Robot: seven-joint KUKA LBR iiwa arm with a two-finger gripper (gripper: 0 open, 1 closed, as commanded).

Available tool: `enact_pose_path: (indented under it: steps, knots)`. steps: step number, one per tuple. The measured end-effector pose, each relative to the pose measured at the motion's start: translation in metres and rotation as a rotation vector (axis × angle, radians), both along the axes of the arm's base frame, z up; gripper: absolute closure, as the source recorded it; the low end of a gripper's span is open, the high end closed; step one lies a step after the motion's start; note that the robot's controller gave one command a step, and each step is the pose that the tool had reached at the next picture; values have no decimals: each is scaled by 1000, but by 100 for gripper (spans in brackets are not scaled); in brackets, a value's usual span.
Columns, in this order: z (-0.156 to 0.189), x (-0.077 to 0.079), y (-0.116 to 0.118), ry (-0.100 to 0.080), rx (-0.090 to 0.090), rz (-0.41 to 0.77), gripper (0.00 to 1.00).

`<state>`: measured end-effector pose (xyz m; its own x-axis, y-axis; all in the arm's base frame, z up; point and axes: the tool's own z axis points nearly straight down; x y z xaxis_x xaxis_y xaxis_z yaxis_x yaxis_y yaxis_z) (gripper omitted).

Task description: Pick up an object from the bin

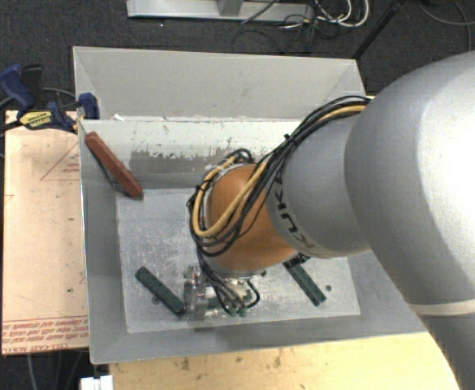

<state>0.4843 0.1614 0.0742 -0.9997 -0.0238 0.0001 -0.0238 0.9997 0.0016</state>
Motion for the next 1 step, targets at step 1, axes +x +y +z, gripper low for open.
enact_pose_path:
  steps: [1]
  knots:
    - [1, 3, 0, -10, 2, -2, 0]
